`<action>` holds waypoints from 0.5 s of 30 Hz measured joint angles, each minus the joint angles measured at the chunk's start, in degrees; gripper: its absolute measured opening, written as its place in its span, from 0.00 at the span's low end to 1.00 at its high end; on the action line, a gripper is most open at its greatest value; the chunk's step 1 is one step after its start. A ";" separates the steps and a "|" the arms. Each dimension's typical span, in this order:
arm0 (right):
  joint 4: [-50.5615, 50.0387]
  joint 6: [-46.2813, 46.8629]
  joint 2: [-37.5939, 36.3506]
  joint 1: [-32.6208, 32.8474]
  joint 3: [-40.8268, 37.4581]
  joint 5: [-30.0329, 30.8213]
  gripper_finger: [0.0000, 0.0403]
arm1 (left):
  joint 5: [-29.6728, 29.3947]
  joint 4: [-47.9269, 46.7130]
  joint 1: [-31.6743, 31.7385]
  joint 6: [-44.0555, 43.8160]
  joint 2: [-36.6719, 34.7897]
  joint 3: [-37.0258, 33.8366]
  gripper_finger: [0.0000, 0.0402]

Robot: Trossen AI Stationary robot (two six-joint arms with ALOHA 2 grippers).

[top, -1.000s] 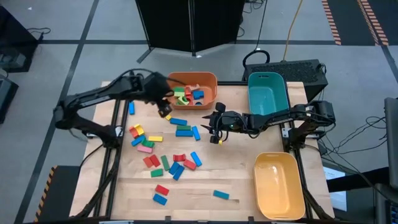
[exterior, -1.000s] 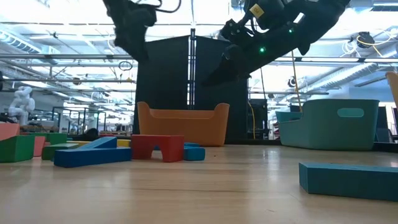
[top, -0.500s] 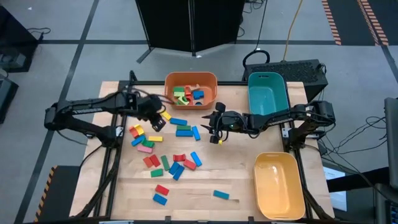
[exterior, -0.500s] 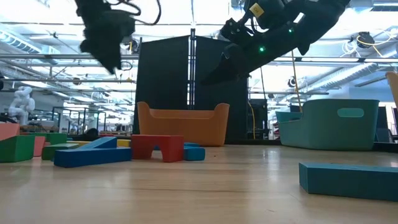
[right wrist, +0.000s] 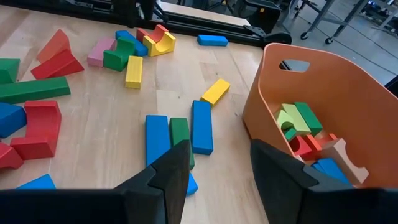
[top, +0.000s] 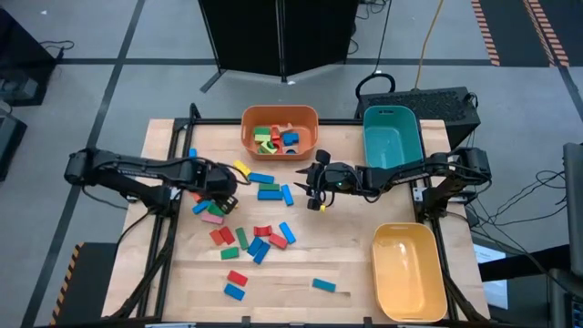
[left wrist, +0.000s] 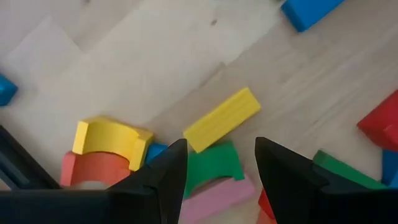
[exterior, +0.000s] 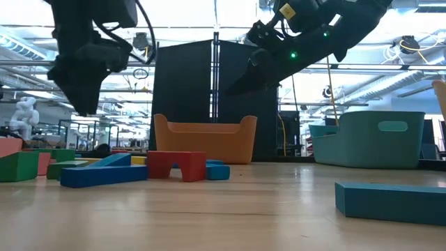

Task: Sort blocks by size
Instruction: Put the yellow arch block into the orange bin

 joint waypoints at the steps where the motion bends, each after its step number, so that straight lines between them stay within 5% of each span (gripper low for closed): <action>1: 0.02 0.03 0.00 -0.02 0.00 0.00 0.39 | -0.01 0.07 -0.29 -0.38 -0.01 -0.42 0.48; 15: 0.13 0.66 0.00 0.03 0.00 -0.02 0.39 | -0.90 -1.02 0.50 3.71 -0.02 -7.54 0.48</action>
